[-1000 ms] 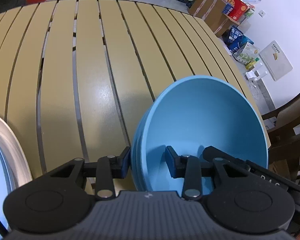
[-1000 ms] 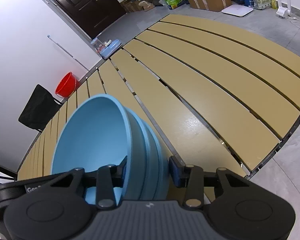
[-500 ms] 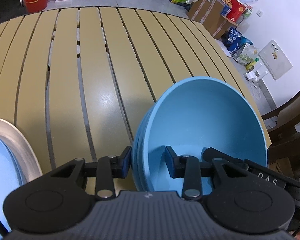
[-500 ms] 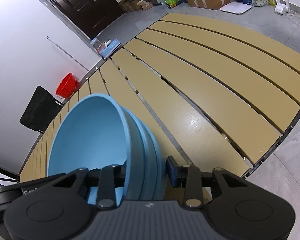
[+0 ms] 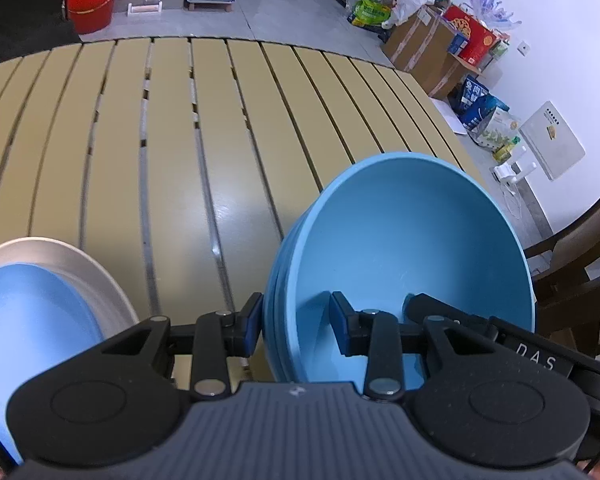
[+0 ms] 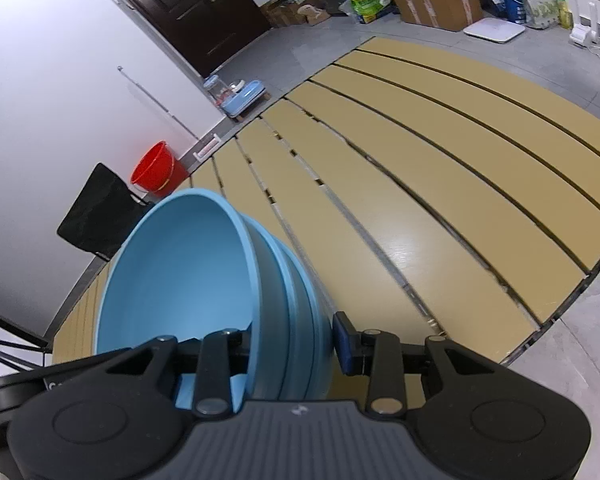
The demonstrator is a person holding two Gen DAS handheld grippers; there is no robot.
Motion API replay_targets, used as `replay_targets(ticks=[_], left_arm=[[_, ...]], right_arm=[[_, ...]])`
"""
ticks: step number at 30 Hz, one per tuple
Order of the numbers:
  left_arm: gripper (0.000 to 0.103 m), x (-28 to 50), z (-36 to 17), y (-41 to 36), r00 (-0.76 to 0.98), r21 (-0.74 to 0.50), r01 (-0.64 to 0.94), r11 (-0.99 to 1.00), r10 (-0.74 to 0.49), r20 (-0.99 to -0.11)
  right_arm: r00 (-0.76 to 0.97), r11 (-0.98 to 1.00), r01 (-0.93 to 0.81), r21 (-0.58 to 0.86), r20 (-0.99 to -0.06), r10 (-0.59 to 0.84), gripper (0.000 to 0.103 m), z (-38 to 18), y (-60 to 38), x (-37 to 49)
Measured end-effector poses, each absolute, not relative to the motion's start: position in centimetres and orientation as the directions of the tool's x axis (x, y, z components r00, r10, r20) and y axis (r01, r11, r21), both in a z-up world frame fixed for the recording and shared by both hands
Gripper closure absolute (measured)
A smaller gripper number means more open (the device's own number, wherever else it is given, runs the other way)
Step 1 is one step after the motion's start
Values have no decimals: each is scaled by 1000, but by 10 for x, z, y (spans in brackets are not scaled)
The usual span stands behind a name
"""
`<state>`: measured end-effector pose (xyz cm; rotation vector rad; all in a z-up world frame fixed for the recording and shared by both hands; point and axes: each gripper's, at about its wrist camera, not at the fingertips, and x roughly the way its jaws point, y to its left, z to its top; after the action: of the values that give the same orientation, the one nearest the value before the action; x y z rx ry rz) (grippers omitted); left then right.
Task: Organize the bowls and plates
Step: 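Carry the bowl stack with both grippers and lower it onto the white plate stack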
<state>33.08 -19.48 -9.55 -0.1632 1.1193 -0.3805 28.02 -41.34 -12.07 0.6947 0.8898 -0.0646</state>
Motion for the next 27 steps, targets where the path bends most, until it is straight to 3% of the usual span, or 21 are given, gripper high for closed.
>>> replay_targets(ticks=[27], left_arm=[[67,309,-59,-95,473,-345,64,936,-333,-815]], right_arm=[[641,818,170,550,-692,332,71,-77,-325,291]])
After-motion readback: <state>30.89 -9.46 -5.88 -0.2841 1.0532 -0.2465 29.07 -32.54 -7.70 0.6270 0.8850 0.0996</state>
